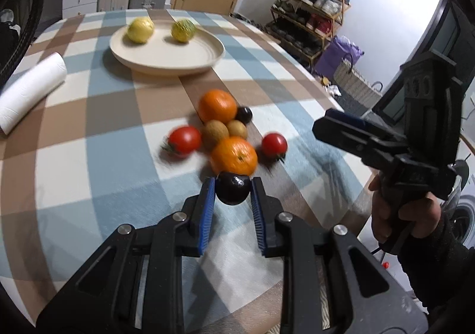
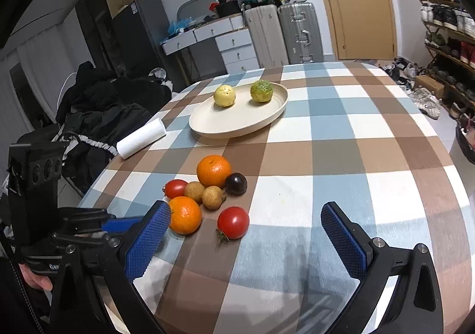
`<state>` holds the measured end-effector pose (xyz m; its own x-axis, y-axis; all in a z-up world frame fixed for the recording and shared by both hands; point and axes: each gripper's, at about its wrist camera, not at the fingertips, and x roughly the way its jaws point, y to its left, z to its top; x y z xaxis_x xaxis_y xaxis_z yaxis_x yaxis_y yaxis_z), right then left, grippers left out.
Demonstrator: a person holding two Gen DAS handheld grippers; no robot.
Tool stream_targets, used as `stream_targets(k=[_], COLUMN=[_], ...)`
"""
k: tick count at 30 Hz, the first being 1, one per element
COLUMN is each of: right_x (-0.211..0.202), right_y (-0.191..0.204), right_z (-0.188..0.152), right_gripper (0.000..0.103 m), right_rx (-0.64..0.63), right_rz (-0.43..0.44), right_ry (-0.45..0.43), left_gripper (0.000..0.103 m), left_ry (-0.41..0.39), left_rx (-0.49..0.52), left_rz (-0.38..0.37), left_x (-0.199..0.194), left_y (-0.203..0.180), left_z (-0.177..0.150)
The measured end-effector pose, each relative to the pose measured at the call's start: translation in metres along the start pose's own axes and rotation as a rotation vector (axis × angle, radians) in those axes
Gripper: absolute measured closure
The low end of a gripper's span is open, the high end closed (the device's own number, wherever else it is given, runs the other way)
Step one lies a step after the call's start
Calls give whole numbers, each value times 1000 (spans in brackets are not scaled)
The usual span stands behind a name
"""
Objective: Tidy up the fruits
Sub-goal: 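Lower the left tool onto a dark purple plum and close it, then lift the plum with the left tool while the right tool grasps another dark plum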
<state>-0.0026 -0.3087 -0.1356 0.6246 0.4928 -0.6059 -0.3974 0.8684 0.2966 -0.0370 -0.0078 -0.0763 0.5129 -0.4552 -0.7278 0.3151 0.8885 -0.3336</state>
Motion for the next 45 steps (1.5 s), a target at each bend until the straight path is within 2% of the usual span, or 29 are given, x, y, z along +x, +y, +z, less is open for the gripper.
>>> stream_targets(k=[9, 15, 17, 19, 21, 29, 34, 41, 45], right_x=[32, 55, 61, 69, 75, 85, 89, 90, 92], right_y=[-15, -13, -13, -13, -14, -12, -9, -8, -17], right_z=[23, 29, 30, 30, 29, 27, 28, 28, 27], right_gripper=[0, 5, 12, 29, 33, 48, 65, 77, 78], right_rx=[84, 67, 69, 63, 59, 46, 32, 39, 97], right_rz=[52, 56, 61, 50, 36, 77, 83, 133, 182], right_ry=[63, 108, 118, 144, 167, 193, 200, 201, 207], left_gripper=[81, 81, 81, 81, 81, 81, 81, 81, 81], left_ry=[-61, -75, -74, -72, -70, -54, -55, -54, -59], left_rx=[-34, -46, -54, -56, -57, -65, -61, -67, -65], left_rz=[30, 51, 54, 58, 61, 61, 62, 63, 65], left_x=[-24, -31, -30, -29, -27, -15, -14, -10, -8], left_y=[23, 35, 37, 39, 40, 40, 40, 39, 39], left_z=[20, 27, 29, 29, 31, 36, 37, 42, 44])
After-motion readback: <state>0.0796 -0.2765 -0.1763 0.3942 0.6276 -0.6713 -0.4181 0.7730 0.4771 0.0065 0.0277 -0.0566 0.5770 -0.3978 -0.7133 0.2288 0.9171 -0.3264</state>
